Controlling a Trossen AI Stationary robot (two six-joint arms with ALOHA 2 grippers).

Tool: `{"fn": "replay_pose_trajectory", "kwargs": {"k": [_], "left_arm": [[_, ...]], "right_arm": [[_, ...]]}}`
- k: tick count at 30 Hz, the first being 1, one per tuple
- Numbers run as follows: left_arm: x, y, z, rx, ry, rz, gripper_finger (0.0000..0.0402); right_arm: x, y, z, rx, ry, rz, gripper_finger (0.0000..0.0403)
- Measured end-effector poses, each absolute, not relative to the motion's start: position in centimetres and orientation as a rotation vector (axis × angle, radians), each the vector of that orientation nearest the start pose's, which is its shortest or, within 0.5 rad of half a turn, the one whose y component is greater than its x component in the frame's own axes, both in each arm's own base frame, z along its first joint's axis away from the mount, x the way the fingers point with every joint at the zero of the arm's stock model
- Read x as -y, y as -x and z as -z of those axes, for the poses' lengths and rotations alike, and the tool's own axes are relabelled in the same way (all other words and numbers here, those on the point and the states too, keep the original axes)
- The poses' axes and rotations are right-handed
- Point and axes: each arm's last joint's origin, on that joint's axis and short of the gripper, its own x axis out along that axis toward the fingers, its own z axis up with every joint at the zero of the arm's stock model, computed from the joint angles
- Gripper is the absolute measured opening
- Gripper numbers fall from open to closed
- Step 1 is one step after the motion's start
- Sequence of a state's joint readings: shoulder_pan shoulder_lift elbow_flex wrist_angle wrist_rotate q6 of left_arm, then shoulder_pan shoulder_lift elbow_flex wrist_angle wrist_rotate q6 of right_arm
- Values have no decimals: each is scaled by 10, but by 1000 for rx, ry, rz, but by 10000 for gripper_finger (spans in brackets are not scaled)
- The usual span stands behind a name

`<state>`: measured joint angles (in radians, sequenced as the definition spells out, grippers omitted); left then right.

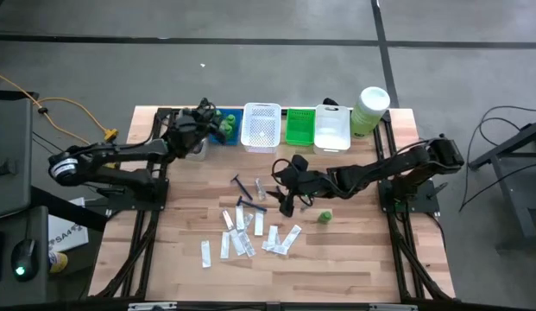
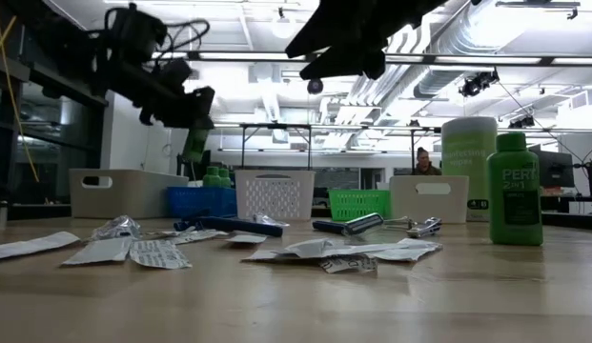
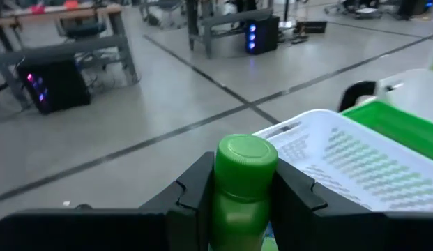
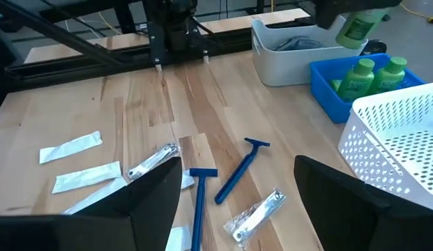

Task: Pick & Place Travel size toiletries
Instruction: Put the shampoo into the blue bin

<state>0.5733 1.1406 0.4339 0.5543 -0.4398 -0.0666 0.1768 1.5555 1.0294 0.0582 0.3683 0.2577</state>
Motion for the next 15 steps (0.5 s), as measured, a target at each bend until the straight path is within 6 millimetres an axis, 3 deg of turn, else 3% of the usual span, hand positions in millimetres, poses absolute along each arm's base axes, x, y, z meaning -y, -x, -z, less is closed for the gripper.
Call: {"fn": "replay_pose_trajectory", "kwargs": {"k": [7,15], "left_arm": [[-161,-187,-196,-102,145,-1074,96],[-174,-200,-175,-127,204,-1080,96]], "right_arm": [[-50,-340,-255,-403,-118,239,270],[-50,-340,-256,-399,-119,238,270]]}}
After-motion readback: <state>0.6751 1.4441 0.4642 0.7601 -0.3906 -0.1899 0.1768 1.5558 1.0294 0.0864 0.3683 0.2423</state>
